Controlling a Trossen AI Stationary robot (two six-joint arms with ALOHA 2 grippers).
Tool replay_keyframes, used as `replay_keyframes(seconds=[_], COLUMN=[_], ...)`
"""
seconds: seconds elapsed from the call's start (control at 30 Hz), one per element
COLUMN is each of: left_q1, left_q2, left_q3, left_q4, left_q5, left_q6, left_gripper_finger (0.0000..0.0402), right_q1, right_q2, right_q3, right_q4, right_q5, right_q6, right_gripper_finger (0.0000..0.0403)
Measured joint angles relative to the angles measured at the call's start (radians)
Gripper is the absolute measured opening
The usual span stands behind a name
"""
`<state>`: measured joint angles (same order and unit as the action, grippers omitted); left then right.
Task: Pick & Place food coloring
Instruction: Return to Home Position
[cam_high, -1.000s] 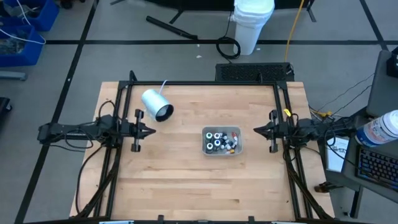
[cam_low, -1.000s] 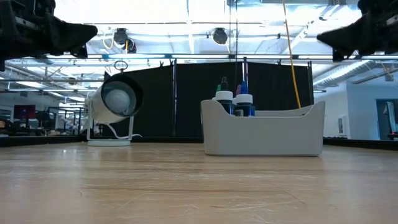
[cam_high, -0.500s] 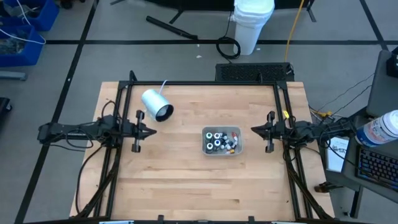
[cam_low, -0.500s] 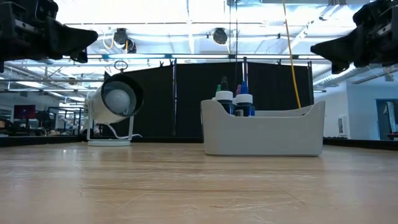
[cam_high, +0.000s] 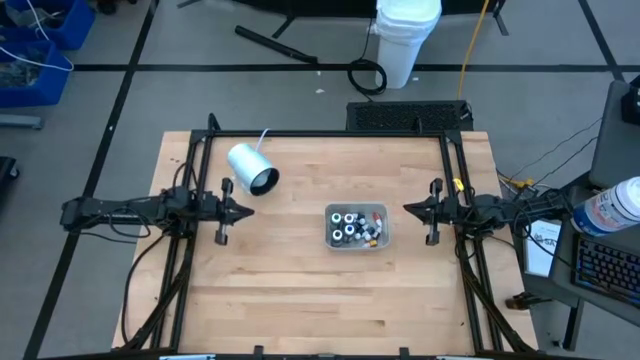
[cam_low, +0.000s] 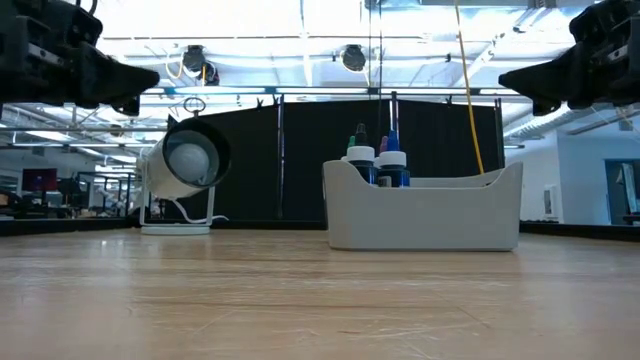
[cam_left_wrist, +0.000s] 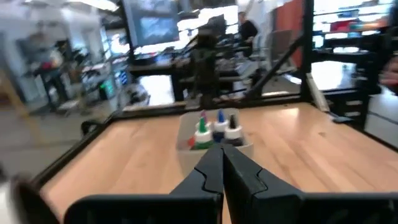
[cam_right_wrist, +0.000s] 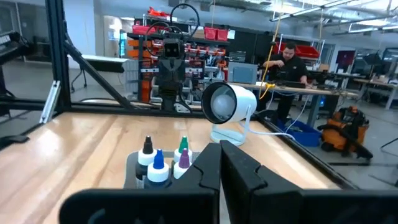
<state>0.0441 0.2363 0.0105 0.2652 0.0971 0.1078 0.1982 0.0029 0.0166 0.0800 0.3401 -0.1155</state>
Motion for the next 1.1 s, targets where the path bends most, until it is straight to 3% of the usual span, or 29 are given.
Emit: replay_keyframes(seconds=[0.37, 1.1], left_q1=[0.0, 0.0], left_q2=[0.0, 0.0], left_q3=[0.0, 0.0], left_q4=[-0.007, -0.007], left_q5=[-0.037, -0.037], left_q6=[-0.033, -0.035], left_gripper_finger=[0.0055, 0.0051], right_q1=[0.0, 0.0], right_q2=[0.0, 0.0], right_q3=[-0.001, -0.002], right_q4=[0.012, 0.017], right_q5=[-0.002, -0.002], right_q6=[0.022, 0.025], right_gripper_finger=[0.0, 0.0])
